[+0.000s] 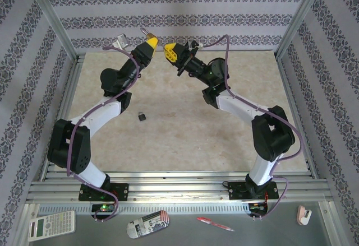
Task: Unlock with the key
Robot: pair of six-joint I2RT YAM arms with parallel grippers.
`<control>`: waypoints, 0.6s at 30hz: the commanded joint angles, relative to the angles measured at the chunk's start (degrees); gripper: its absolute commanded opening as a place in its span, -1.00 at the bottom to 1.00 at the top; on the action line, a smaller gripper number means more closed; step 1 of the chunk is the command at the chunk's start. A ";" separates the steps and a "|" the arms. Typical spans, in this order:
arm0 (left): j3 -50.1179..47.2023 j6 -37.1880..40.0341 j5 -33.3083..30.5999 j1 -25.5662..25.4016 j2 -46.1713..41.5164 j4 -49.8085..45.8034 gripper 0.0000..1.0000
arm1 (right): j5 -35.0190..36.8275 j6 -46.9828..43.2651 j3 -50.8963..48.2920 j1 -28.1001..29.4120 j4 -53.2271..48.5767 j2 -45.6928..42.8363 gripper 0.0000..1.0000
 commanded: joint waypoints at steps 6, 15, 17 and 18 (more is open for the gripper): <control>-0.96 -0.97 13.87 -1.89 -0.55 4.89 -1.00 | 0.61 2.56 4.18 -0.38 0.76 1.14 -1.00; -13.31 5.31 14.72 -0.45 -6.96 -7.36 -1.00 | -3.16 -5.33 -9.50 -0.78 -4.40 -5.98 -1.00; -18.03 7.67 13.28 -0.26 -9.83 -10.77 -1.00 | -3.88 -9.25 -14.85 -0.47 -7.97 -9.58 -1.00; -19.79 8.96 12.80 -0.26 -11.29 -13.51 -1.00 | -4.06 -10.92 -17.16 -0.51 -9.60 -11.20 -1.00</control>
